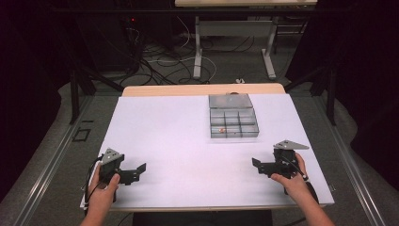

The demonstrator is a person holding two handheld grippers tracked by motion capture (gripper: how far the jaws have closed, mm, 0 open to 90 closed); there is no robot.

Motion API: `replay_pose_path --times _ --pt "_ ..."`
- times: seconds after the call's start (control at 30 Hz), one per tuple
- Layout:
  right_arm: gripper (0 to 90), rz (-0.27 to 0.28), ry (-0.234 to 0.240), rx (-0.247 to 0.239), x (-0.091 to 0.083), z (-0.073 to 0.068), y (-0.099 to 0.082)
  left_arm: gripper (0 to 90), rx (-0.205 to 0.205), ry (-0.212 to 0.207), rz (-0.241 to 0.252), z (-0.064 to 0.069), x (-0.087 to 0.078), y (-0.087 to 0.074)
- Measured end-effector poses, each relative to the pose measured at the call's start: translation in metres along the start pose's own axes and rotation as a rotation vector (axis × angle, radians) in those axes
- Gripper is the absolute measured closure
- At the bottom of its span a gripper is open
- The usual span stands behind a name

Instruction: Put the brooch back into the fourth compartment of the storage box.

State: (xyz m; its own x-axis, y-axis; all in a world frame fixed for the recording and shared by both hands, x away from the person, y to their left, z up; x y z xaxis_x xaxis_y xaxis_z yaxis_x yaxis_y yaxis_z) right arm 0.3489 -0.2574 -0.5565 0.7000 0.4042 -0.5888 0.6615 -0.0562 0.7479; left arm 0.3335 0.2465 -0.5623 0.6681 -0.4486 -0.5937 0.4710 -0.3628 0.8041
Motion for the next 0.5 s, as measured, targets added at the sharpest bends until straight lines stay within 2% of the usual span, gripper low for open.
replay_pose_path --times 0.2,0.5 --pt "0.0 0.015 -0.02 0.044 0.002 0.016 -0.004 0.6 0.016 0.013 -0.012 0.0 0.001 -0.001" --pt "0.0 0.037 -0.063 0.1 0.002 0.038 -0.006 0.6 0.013 0.011 -0.015 0.0 0.001 -0.001"
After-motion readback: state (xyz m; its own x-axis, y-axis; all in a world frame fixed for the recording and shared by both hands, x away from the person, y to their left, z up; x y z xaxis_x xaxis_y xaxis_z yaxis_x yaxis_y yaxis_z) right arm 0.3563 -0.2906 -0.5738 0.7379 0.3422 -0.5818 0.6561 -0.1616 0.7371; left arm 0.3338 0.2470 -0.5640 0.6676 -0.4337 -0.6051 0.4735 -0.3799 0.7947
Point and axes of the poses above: each handheld gripper's, and its own axes: x roughly forward along the jaws, y roughly out of its top, z roughly to its right, the point moved 4 cm from there along x, roughly forward along the jaws, and after that the axes turned 12 degrees about x, right-handed, at the moved point
